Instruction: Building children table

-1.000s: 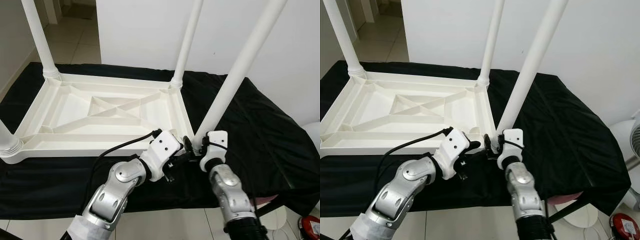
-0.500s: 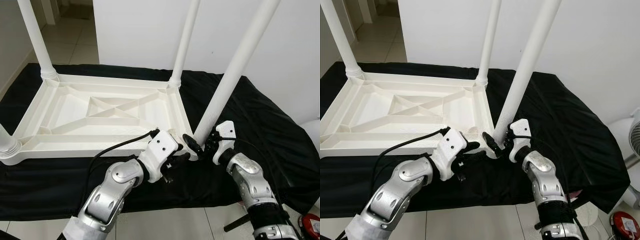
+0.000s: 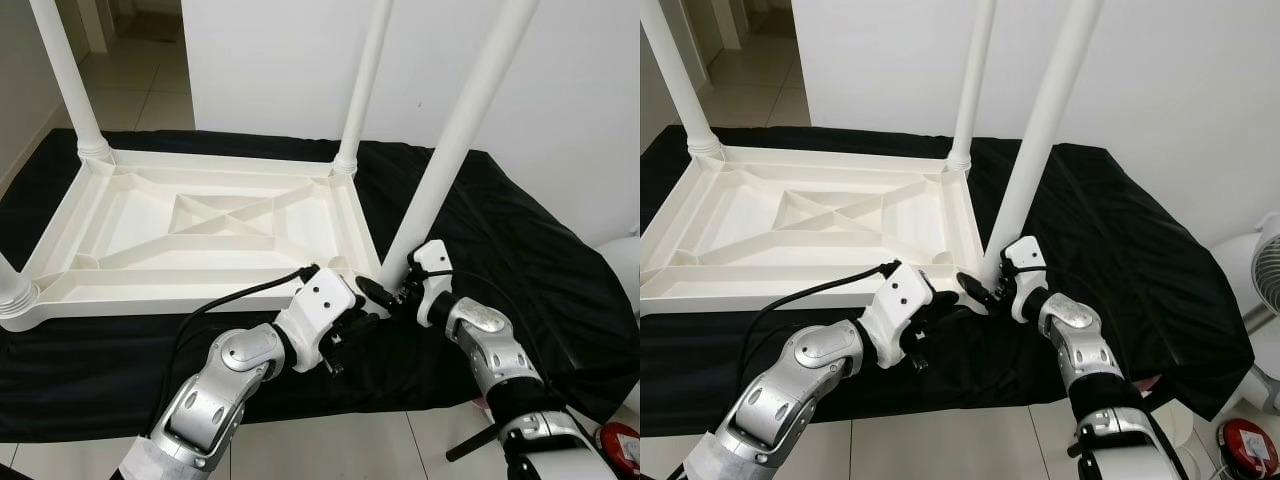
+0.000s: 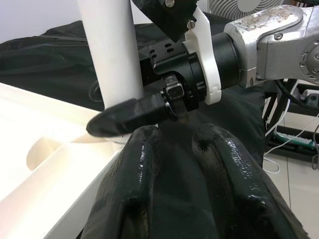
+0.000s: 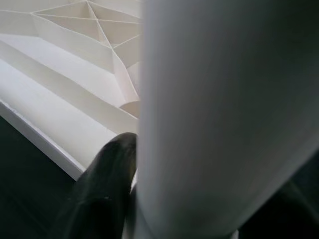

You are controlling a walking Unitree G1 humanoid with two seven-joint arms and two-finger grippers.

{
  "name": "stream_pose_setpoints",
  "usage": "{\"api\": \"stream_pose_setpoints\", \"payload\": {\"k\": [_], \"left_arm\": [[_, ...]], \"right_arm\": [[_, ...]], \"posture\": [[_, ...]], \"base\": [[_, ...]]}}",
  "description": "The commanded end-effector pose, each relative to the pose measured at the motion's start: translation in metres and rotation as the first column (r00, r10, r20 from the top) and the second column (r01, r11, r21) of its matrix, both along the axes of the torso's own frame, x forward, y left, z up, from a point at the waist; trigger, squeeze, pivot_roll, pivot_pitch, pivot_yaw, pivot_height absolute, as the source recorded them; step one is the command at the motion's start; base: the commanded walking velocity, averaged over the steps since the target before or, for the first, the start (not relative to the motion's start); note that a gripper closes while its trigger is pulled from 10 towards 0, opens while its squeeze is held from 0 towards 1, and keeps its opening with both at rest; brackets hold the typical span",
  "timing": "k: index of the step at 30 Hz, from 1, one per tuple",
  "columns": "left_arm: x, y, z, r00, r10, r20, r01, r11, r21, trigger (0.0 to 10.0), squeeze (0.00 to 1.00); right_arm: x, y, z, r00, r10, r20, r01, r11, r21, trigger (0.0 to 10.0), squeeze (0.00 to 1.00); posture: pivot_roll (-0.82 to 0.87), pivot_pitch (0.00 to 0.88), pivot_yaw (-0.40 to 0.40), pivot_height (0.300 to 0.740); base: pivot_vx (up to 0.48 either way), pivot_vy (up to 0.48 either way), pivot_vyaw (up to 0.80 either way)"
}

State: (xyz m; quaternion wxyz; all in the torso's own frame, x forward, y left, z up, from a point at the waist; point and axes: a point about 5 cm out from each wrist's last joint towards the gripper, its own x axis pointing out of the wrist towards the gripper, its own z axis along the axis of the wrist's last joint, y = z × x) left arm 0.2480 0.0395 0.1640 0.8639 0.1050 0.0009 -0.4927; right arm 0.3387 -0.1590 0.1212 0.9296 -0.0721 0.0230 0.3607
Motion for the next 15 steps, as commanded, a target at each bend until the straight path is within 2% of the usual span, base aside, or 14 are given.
{"api": "stream_pose_setpoints", "payload": {"k": [1,6,8,11,12,13,14,15], "left_arm": [[-0.002,-0.004,-0.001,0.998,-0.067,-0.013,0.067,0.997,0.025,10.0,0.00],[-0.002,-0.004,-0.001,0.998,-0.065,-0.013,0.065,0.998,0.027,10.0,0.00],[-0.002,-0.004,-0.002,0.998,-0.062,-0.029,0.063,0.998,0.022,10.0,0.00],[-0.003,-0.005,-0.002,0.997,-0.064,-0.034,0.065,0.998,0.019,10.0,0.00],[-0.003,-0.005,-0.002,0.998,-0.059,-0.034,0.059,0.998,0.015,10.0,0.00],[-0.003,-0.005,-0.002,0.998,-0.059,-0.034,0.059,0.998,0.015,10.0,0.00],[-0.003,-0.005,-0.002,0.998,-0.054,-0.033,0.054,0.998,0.011,10.0,0.00],[-0.003,-0.005,-0.002,0.998,-0.054,-0.033,0.054,0.998,0.011,10.0,0.00]], "right_arm": [[0.000,0.007,-0.004,0.998,0.052,-0.020,-0.052,0.998,-0.026,0.0,0.00],[0.001,0.006,-0.005,0.998,0.055,-0.022,-0.056,0.998,-0.026,0.0,0.00],[0.001,-0.003,-0.009,0.999,0.022,-0.038,-0.024,0.999,-0.045,0.0,0.00],[0.001,-0.006,-0.011,0.999,0.006,-0.045,-0.009,0.999,-0.052,0.0,0.00],[0.000,-0.011,-0.014,0.999,-0.020,-0.051,0.017,0.998,-0.058,3.4,0.00],[0.000,-0.011,-0.014,0.999,-0.020,-0.051,0.017,0.998,-0.058,3.4,0.00],[0.000,-0.013,-0.015,0.997,-0.041,-0.057,0.039,0.998,-0.052,10.0,0.00],[0.000,-0.013,-0.015,0.997,-0.041,-0.057,0.039,0.998,-0.052,10.0,0.00]], "posture": [[0.02,0.000,-0.100,0.740],[0.02,0.000,-0.100,0.740],[0.01,0.000,-0.097,0.740],[0.01,0.000,-0.099,0.740],[0.01,0.000,-0.099,0.740],[0.01,0.000,-0.099,0.740],[0.01,0.000,-0.103,0.740],[0.01,0.000,-0.103,0.740]], "base": [[0.000,0.000,0.00],[0.000,0.000,0.00],[0.000,0.000,0.00],[0.000,0.000,0.00],[0.000,0.000,0.00],[0.000,0.000,0.00],[0.000,0.000,0.00],[0.000,0.000,0.00]]}}
